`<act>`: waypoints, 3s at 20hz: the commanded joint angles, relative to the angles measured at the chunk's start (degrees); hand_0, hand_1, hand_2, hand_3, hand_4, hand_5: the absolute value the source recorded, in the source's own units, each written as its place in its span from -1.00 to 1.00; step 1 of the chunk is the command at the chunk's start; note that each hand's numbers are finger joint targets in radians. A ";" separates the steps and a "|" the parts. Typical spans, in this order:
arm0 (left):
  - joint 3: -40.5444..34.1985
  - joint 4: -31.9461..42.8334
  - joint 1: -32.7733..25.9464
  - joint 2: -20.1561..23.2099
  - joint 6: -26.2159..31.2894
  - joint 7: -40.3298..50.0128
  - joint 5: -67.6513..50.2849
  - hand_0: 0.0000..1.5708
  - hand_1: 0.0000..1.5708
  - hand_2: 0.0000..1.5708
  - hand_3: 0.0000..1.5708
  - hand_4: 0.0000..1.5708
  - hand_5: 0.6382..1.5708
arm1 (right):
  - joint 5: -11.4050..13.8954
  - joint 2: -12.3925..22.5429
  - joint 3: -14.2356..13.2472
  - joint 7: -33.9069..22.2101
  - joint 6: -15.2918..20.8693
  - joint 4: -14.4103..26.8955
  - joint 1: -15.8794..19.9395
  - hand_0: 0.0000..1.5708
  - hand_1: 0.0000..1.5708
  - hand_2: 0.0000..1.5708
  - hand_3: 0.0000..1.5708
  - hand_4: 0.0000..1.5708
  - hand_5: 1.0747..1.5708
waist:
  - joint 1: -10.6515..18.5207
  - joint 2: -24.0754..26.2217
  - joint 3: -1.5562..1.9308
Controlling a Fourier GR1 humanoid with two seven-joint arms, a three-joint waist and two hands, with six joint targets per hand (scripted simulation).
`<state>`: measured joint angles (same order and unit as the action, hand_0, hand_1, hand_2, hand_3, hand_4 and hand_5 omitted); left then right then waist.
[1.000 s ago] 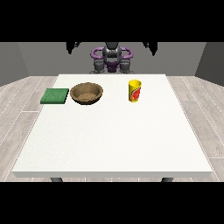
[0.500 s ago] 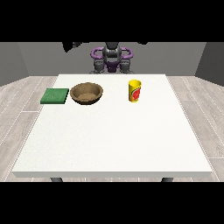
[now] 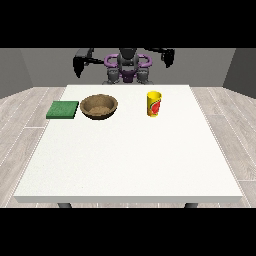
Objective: Pick the cup and pour the ball into the bowl, then pick the bowl and place it on the pad
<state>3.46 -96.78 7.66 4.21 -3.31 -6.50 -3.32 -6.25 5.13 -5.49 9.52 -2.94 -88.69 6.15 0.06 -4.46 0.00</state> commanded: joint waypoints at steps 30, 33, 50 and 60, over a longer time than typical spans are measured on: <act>-14.79 52.41 23.73 2.48 -3.67 -35.85 3.28 -1.00 -1.00 -1.00 -1.00 -1.00 0.25 | -5.44 11.95 -10.63 14.93 -12.80 22.37 13.03 -1.00 -1.00 -1.00 -1.00 -1.00 0.95 | -5.90 -12.20 -0.01; -14.49 50.91 23.17 5.19 -8.99 -36.08 6.80 0.58 0.58 1.00 1.00 -0.40 0.72 | -6.57 13.81 -12.27 18.20 -15.58 23.67 12.66 -1.00 -1.00 -1.00 -1.00 -1.00 0.96 | -6.63 -14.75 0.07; -2.72 54.04 28.91 3.79 -30.46 -19.54 27.37 0.75 0.75 1.00 1.00 0.29 0.91 | -8.25 21.89 -16.84 15.54 -20.86 37.09 13.12 -1.00 -1.00 -1.00 -1.00 -1.00 0.95 | -4.99 -2.36 0.20; 12.82 54.71 28.66 -3.12 -33.90 0.77 48.26 0.74 0.74 1.00 1.00 0.36 0.99 | -5.94 21.80 -18.13 16.92 -16.93 46.04 9.53 -1.00 -1.00 -1.00 -1.00 -1.00 0.95 | 3.70 6.84 0.11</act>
<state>10.98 -41.58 37.19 4.26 -35.57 -11.81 37.95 -12.97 26.49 -22.62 24.89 -21.34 -46.48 16.54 0.14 0.63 0.14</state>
